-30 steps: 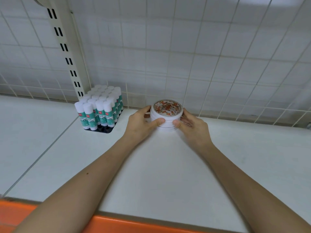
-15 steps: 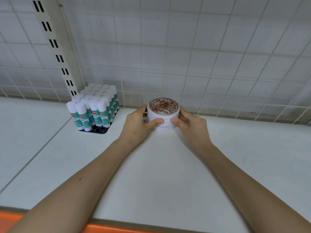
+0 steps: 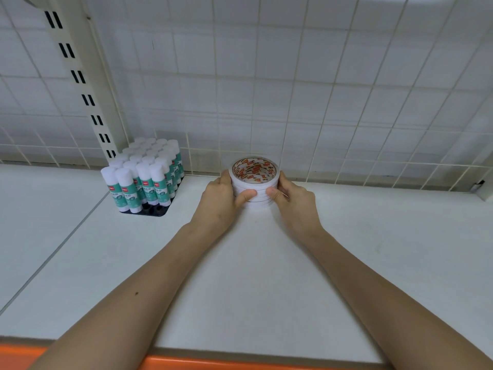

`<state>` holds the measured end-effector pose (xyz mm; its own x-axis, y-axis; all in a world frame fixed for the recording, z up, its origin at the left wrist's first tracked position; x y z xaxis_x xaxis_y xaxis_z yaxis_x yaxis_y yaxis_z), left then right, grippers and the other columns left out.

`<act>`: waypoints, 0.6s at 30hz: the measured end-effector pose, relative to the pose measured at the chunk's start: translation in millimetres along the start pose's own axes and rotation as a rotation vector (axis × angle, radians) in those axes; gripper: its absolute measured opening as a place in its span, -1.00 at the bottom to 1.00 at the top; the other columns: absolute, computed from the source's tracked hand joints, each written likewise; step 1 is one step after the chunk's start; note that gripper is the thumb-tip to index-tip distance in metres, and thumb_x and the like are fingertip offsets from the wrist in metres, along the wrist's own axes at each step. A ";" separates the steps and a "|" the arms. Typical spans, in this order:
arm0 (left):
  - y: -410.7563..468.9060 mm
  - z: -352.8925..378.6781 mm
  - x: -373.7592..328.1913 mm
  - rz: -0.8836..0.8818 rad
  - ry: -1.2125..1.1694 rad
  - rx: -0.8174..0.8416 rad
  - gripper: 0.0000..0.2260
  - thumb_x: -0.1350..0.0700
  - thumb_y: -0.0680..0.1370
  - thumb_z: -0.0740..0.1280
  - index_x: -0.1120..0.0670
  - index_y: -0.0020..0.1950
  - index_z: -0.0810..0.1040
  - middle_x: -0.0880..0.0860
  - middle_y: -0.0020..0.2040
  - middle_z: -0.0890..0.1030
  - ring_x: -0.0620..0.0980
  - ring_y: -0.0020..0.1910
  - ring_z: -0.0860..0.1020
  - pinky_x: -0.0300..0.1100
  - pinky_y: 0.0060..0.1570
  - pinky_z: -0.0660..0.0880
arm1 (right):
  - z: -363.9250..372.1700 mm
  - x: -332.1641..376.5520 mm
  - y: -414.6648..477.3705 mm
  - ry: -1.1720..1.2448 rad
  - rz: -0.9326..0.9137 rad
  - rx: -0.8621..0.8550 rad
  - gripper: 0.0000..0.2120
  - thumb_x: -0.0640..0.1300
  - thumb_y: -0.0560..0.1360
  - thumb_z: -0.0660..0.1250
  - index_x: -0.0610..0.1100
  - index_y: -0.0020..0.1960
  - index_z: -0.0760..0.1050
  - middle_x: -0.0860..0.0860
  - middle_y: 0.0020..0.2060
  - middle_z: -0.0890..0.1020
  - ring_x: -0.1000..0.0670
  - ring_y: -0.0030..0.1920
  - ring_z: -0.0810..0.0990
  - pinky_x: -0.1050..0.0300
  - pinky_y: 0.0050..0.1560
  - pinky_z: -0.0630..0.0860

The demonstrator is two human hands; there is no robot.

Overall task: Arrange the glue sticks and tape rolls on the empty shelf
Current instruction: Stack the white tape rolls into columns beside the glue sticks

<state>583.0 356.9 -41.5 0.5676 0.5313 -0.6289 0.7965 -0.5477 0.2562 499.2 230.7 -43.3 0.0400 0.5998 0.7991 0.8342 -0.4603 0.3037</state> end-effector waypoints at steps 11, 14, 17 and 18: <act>-7.0 -11.1 2.3 -0.012 0.038 0.062 -0.37 -0.12 0.51 0.26 0.20 0.44 0.18 0.22 0.39 0.33 0.22 0.34 0.29 -0.04 0.28 0.25 | -10.8 6.9 -8.8 -0.115 0.142 0.088 -0.52 -0.08 0.53 0.26 -0.11 0.41 0.26 -0.06 0.32 0.45 -0.02 0.31 0.42 0.43 0.17 0.25; -8.5 -26.0 -7.5 0.085 0.123 -0.029 -0.35 -0.08 0.52 0.26 0.16 0.48 0.10 0.15 0.47 0.21 0.16 0.43 0.15 -0.05 0.38 0.11 | -23.6 6.7 -21.0 -0.194 0.184 0.061 -0.51 -0.06 0.52 0.26 -0.10 0.41 0.26 -0.07 0.37 0.39 -0.01 0.36 0.36 0.24 0.35 0.23; -9.7 -33.2 -30.1 0.253 0.241 -0.040 -0.44 -0.06 0.54 0.25 0.13 0.45 0.20 0.11 0.43 0.29 0.12 0.44 0.16 -0.07 0.37 0.12 | -38.1 5.0 -36.9 -0.321 0.184 0.074 -0.55 -0.05 0.54 0.23 -0.10 0.40 0.29 -0.02 0.39 0.36 0.02 0.39 0.31 0.33 0.32 0.13; -11.0 -33.1 -37.9 0.289 0.265 -0.027 -0.47 -0.06 0.54 0.24 0.13 0.44 0.22 0.11 0.41 0.32 0.11 0.43 0.18 -0.08 0.35 0.14 | -43.3 4.4 -41.1 -0.353 0.178 0.075 -0.57 -0.05 0.54 0.22 -0.10 0.39 0.30 -0.01 0.39 0.37 0.03 0.40 0.30 0.36 0.30 0.11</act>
<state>559.6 364.2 3.8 0.8009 0.5079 -0.3173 0.5988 -0.6840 0.4166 441.2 224.0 -29.8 0.3626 0.7091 0.6048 0.8348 -0.5356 0.1276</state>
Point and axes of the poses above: each hand's wrist, its own y-axis towards the middle knuckle, its own z-axis out of the palm, x = y × z, the point moved 5 cm from there along y, towards the middle knuckle
